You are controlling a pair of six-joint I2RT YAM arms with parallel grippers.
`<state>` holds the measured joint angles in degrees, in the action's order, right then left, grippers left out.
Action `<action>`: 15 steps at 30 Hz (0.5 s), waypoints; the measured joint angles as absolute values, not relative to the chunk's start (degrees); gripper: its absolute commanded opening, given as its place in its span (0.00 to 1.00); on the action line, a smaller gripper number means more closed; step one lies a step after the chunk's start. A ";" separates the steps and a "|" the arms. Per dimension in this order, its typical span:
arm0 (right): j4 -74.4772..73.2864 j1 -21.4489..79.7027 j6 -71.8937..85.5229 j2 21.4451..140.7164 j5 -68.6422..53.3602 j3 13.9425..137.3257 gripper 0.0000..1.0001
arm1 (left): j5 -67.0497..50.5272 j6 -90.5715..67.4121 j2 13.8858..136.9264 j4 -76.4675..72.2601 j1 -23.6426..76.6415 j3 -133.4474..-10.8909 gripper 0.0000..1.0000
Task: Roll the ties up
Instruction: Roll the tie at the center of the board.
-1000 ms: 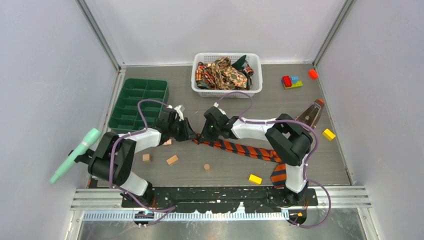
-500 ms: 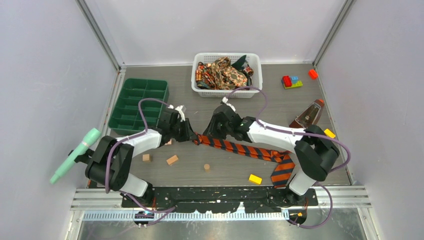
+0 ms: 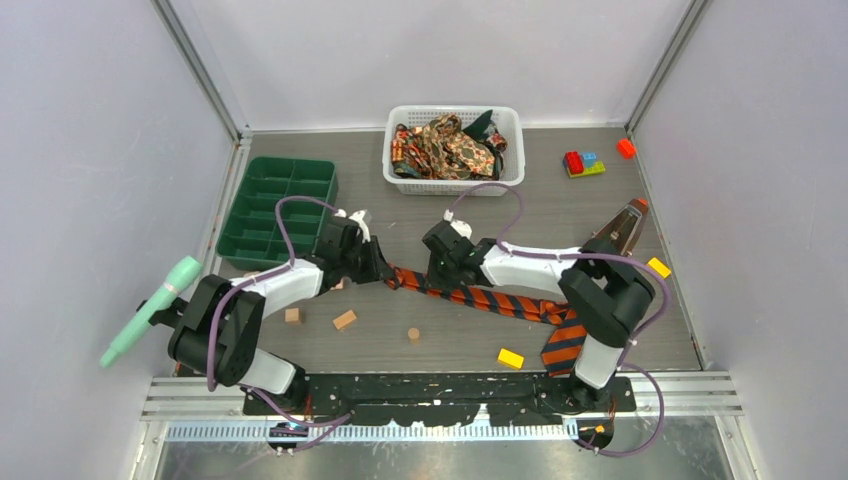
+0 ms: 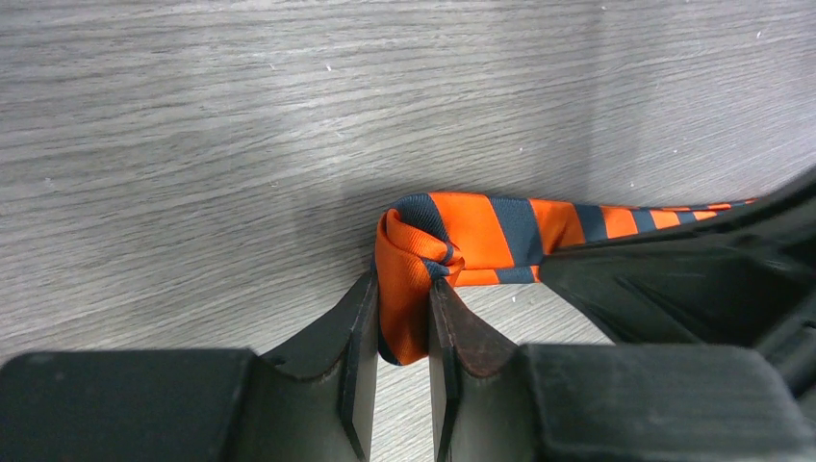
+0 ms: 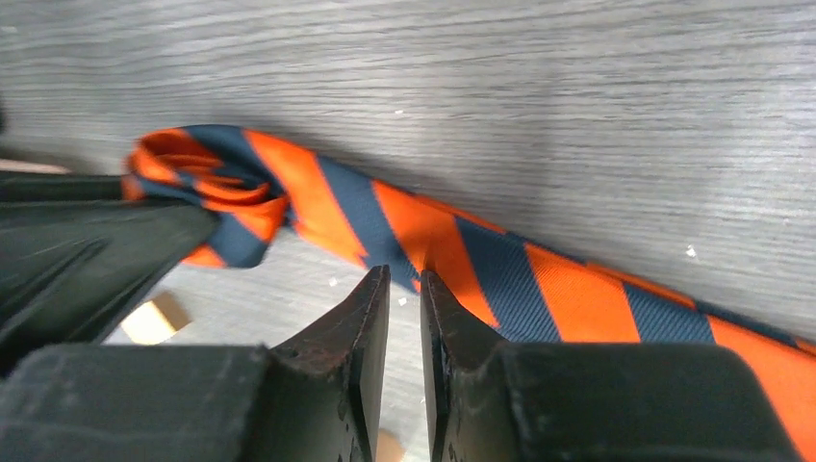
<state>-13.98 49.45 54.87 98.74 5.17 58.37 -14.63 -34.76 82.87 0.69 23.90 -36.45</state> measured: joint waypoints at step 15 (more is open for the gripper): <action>-13.74 49.45 54.87 102.06 6.35 58.76 0.18 | -15.59 -38.26 82.37 -2.37 23.88 -36.07 0.09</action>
